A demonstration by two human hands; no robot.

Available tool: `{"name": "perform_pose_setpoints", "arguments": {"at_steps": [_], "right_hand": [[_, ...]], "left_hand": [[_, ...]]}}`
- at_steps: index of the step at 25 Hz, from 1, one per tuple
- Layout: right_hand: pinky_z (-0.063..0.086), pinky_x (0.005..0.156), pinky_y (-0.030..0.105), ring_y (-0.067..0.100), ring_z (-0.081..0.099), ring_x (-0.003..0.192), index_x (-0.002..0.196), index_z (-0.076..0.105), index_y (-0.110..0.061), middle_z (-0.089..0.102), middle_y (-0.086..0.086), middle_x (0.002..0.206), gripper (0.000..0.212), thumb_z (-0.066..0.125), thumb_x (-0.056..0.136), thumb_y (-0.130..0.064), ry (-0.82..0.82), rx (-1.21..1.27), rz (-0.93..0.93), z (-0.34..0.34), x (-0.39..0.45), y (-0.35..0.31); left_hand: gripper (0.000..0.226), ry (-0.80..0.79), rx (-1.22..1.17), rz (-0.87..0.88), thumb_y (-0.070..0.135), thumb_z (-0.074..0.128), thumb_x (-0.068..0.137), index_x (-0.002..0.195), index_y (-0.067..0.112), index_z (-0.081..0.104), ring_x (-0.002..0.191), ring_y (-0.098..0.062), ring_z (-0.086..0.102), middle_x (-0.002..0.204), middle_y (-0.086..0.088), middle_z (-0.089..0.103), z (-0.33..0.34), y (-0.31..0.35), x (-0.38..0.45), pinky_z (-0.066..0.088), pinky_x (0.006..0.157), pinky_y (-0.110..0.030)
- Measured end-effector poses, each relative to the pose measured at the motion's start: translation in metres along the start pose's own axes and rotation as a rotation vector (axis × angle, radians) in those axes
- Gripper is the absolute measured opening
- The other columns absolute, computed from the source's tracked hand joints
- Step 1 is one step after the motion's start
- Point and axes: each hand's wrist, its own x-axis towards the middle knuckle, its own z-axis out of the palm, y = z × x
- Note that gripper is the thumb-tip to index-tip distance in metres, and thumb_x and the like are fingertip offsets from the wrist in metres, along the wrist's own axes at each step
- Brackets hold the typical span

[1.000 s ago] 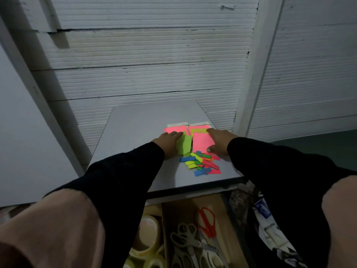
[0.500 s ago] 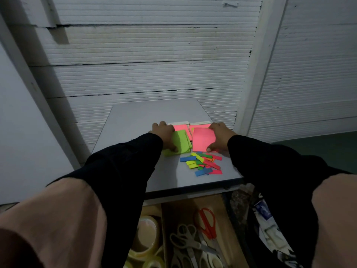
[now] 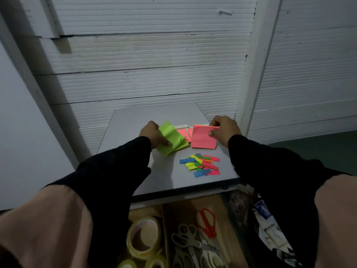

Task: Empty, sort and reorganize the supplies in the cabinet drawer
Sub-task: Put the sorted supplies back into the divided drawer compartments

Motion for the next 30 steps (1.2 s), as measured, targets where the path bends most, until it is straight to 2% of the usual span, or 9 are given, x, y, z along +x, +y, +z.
{"name": "perform_pose_setpoints", "arguments": {"at_steps": [5,7,10,13,15,18,21,25,30], "right_hand": [[0.028,0.072,0.019,0.028,0.054,0.107,0.099,0.064,-0.002,0.057,0.017,0.116,0.021,0.069,0.079,-0.004,0.013,0.067,-0.011,-0.028,-0.018,-0.019],[0.027,0.072,0.018,0.028,0.053,0.108,0.095,0.063,-0.004,0.054,0.016,0.117,0.019,0.070,0.078,-0.004,-0.003,0.060,-0.029,-0.040,-0.035,-0.028],[0.028,0.071,0.020,0.027,0.053,0.104,0.079,0.055,-0.014,0.054,0.015,0.115,0.020,0.071,0.077,-0.003,-0.032,0.017,-0.069,-0.059,-0.068,-0.038],[0.031,0.067,0.023,0.023,0.053,0.088,0.063,0.044,-0.021,0.061,0.012,0.099,0.036,0.071,0.076,-0.002,-0.084,0.014,-0.085,-0.075,-0.102,-0.043],[0.033,0.063,0.024,0.019,0.051,0.084,0.067,0.047,-0.019,0.058,0.006,0.091,0.031,0.071,0.076,-0.002,-0.123,0.011,-0.089,-0.084,-0.126,-0.045],[0.036,0.057,0.023,0.018,0.050,0.081,0.082,0.056,-0.012,0.055,0.005,0.088,0.019,0.070,0.077,-0.001,-0.164,0.011,-0.109,-0.092,-0.166,-0.044],[0.038,0.067,0.026,0.022,0.053,0.083,0.092,0.062,-0.003,0.059,0.010,0.090,0.019,0.070,0.075,-0.001,-0.199,-0.034,-0.112,-0.092,-0.198,-0.036],[0.039,0.071,0.026,0.020,0.052,0.085,0.090,0.053,-0.013,0.057,0.008,0.091,0.024,0.069,0.076,-0.001,-0.268,-0.060,-0.104,-0.081,-0.238,-0.022],[0.041,0.082,0.027,0.021,0.056,0.099,0.109,0.059,-0.008,0.060,0.008,0.109,0.029,0.065,0.081,-0.002,-0.327,-0.100,-0.086,-0.067,-0.267,-0.009]], "left_hand": [[0.068,-0.035,-0.123,0.007,0.018,0.090,0.053,0.112,0.002,0.061,0.100,-0.029,0.062,0.106,-0.017,0.065,-0.029,0.007,-0.029,0.053,0.086,-0.040],[0.055,-0.068,-0.160,0.019,0.012,0.088,0.059,0.108,0.001,0.064,0.090,-0.022,0.060,0.094,-0.010,0.063,-0.038,0.010,-0.050,0.051,0.082,-0.038],[0.042,-0.101,-0.179,0.026,0.011,0.084,0.066,0.102,0.004,0.065,0.087,-0.022,0.058,0.090,-0.010,0.061,-0.045,0.013,-0.092,0.053,0.082,-0.040],[0.041,-0.138,-0.169,0.056,0.009,0.080,0.072,0.107,-0.004,0.063,0.084,-0.023,0.056,0.088,-0.013,0.058,-0.044,0.010,-0.133,0.052,0.074,-0.038],[0.039,-0.159,-0.138,0.083,0.008,0.076,0.076,0.109,-0.007,0.062,0.085,-0.022,0.055,0.087,-0.012,0.057,-0.042,0.007,-0.159,0.052,0.074,-0.038],[0.040,-0.179,-0.057,0.116,0.010,0.074,0.078,0.112,-0.006,0.060,0.091,-0.024,0.058,0.095,-0.015,0.060,-0.036,0.000,-0.198,0.049,0.089,-0.038],[0.036,-0.176,0.081,0.163,0.015,0.073,0.079,0.110,-0.001,0.063,0.094,-0.025,0.059,0.099,-0.016,0.062,-0.029,-0.007,-0.233,0.046,0.083,-0.030],[0.036,-0.197,0.180,0.188,0.016,0.071,0.081,0.115,0.003,0.063,0.111,-0.027,0.059,0.116,-0.014,0.065,-0.013,-0.016,-0.272,0.044,0.089,-0.030],[0.036,-0.274,0.294,0.209,0.015,0.064,0.087,0.123,0.010,0.060,0.114,-0.024,0.057,0.122,-0.011,0.063,0.014,-0.024,-0.298,0.044,0.097,-0.033]]}}
